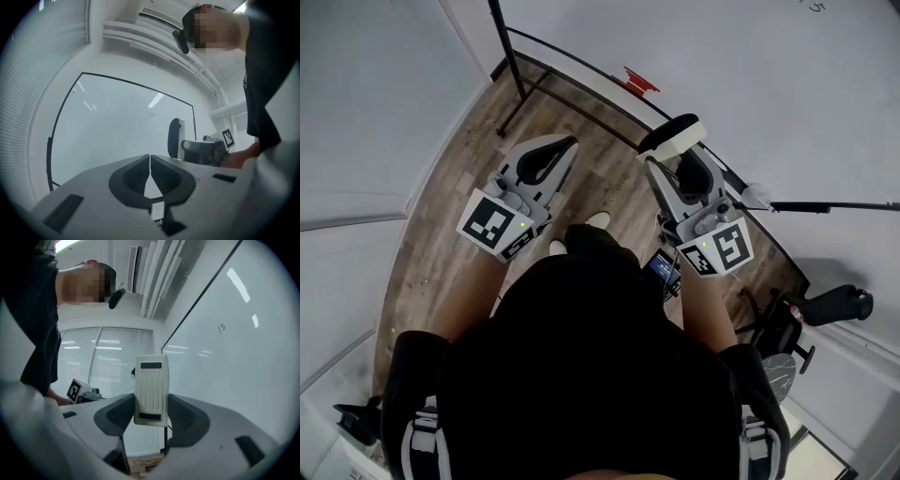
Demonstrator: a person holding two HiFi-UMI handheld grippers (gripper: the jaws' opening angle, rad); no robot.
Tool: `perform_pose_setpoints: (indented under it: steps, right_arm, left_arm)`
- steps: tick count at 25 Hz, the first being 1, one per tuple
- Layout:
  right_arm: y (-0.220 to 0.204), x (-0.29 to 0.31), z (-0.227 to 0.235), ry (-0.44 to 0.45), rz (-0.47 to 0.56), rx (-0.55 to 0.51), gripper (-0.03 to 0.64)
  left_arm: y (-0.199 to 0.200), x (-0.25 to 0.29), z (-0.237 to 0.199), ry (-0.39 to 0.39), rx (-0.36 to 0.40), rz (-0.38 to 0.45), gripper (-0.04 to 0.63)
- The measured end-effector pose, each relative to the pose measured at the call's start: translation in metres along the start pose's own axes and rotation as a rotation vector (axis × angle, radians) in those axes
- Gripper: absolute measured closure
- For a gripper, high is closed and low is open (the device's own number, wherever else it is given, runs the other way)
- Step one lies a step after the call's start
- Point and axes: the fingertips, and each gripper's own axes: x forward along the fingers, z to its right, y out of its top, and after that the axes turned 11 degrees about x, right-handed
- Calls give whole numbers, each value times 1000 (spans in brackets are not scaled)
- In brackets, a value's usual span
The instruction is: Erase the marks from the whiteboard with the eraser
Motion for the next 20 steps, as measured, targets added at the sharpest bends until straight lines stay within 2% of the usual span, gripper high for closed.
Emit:
perform_pose_setpoints:
  steps: [5,10,15,18,20]
  right_arm:
    - [12,16,48,-21,9,-5,396]
    - [33,23,93,-68,-22,-102,396]
    - [61,24,137,-198,-55,-232,394]
    - [85,29,157,-299,-81,-367,394]
    - [94,30,170,-372,-146,-466,394]
  left_arm:
    - [4,55,-21,-52,23,-14,586]
    - [17,114,-33,-96,46,-19,586]
    - [23,168,-45,-138,59,-16,586]
    - [29,202,-54,-168,75,-6,586]
    - [35,222,-59,-195,92,6,586]
